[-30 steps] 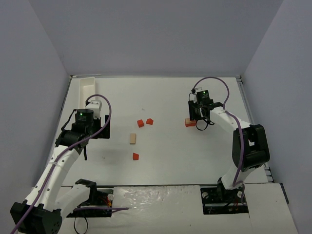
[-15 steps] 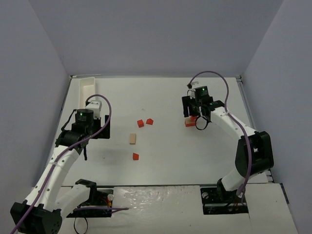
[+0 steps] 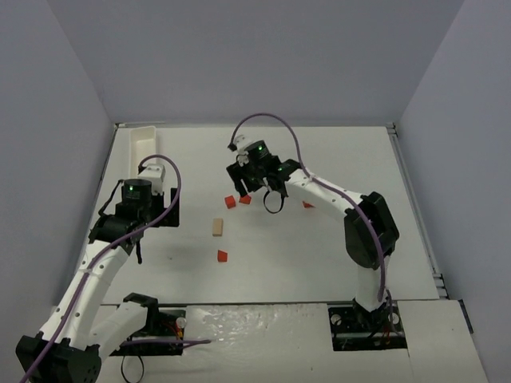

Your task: Build the wood block tower

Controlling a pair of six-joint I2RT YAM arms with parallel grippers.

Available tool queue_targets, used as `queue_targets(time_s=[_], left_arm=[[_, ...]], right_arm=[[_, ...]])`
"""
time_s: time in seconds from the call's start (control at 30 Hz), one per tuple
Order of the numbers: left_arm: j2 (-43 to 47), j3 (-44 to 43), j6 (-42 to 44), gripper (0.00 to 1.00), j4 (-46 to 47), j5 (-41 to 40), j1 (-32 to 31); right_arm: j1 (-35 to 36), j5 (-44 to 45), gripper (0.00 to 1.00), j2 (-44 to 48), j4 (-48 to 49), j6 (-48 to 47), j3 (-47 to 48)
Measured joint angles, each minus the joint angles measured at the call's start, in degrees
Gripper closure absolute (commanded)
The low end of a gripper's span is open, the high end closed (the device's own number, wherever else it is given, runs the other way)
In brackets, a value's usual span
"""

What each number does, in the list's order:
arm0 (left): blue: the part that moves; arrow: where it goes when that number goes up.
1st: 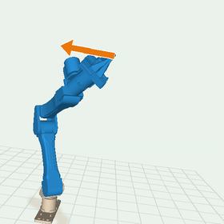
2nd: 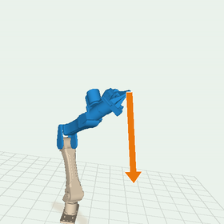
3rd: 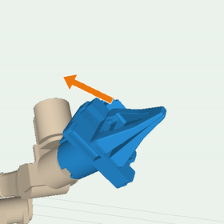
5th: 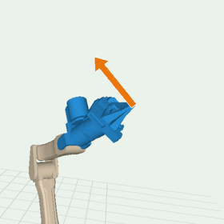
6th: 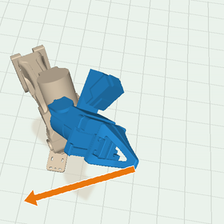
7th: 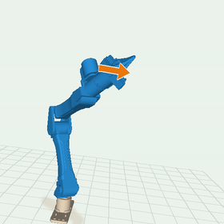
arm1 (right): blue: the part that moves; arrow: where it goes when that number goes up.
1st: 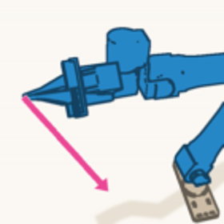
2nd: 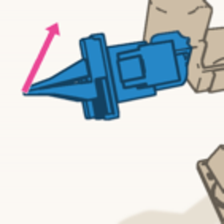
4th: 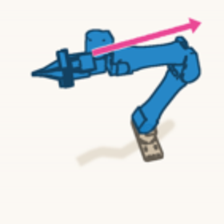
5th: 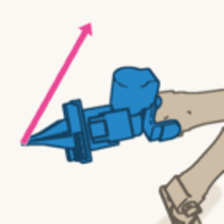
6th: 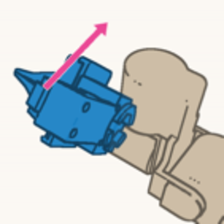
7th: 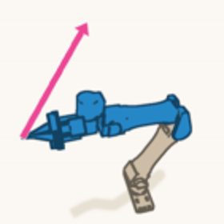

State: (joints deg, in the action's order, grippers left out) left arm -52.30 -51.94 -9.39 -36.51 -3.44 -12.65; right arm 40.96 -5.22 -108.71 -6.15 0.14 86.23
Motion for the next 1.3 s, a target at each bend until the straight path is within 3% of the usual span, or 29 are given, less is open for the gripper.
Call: queue_targets(time_s=[0.3, 0.83, 1.03, 1.3], left_arm=[[0.2, 0.0, 0.0, 0.05, 0.0, 0.0, 0.0], [0.2, 0.0, 0.0, 0.05, 0.0, 0.0, 0.0], [0.3, 0.0, 0.0, 0.05, 0.0, 0.0, 0.0], [0.7, 0.0, 0.0, 0.05, 0.0, 0.0, 0.0]], right_arm=[[7.2, 9.1, 0.40, -11.5, -0.6, 8.5, 6.3], [8.3, 16.9, 0.54, -18.6, 0.0, 17.3, 9.8], [8.4, 17.1, 0.67, -18.8, 0.1, 18.1, 10.4], [8.6, 18.2, 0.95, -18.8, 0.6, 18.3, 10.6]])
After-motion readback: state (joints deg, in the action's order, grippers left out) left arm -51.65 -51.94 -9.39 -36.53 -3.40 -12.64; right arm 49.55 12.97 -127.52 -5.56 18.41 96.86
